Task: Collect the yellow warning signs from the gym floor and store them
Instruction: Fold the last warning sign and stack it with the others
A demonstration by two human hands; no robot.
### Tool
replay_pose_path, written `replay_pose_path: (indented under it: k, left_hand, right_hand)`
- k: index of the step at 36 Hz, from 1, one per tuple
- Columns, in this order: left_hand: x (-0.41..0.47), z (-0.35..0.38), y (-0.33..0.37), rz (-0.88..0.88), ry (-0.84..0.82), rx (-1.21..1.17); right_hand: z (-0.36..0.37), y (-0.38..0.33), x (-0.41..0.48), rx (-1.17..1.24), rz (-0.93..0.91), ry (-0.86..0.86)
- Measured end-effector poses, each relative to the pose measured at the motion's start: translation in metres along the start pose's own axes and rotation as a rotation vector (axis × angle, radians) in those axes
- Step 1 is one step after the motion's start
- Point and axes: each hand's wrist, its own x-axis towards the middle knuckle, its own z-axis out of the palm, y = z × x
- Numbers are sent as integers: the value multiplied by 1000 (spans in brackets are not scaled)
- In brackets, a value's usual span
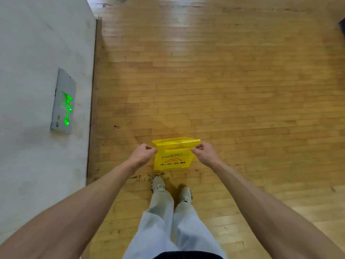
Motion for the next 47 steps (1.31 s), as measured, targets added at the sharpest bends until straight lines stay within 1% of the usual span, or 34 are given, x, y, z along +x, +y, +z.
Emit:
replay_pose_path:
  k: [5, 10, 15, 17, 19, 21, 23, 26, 30, 32, 36, 41, 47]
  left_hand:
    - [45, 17, 2, -70, -51, -92]
    - [91, 38, -4, -176, -31, -195]
    - [130, 59, -8, -239, 20, -269]
    - [138, 64, -9, -256, 40, -290]
    - [144, 70, -12, -267, 25, -322]
    - [147, 76, -16, -281, -2, -376]
    - [150, 80, -19, -292, 8, -449]
    - [148, 81, -18, -280, 41, -575]
    - [138, 77, -18, -290, 104, -678]
    - [129, 74, -13, -275, 108, -697]
    - [117, 68, -14, -238, 171, -746]
    - [83, 58, -15, -195, 252, -772]
    - [24, 45, -14, -185, 414, -829]
  right_hand:
    - [4, 2, 44, 41, 59, 55]
    - [13, 12, 87, 64, 99, 97]
    - [23, 28, 125, 65, 152, 68]
    - [26, 36, 137, 107, 199, 37]
    - [30, 43, 146, 159, 234, -4]
    - [35, 49, 153, 209, 245, -42]
    - [39, 54, 159, 272, 242, -50]
    - [40, 53, 161, 298, 220, -44]
    - [33, 51, 152, 239, 172, -73]
    - [30, 49, 147, 205, 139, -78]
    - [21, 33, 134, 134, 53, -63]
    - [5, 7, 111, 33, -23, -110]
    - [-9, -29, 63, -133, -139, -156]
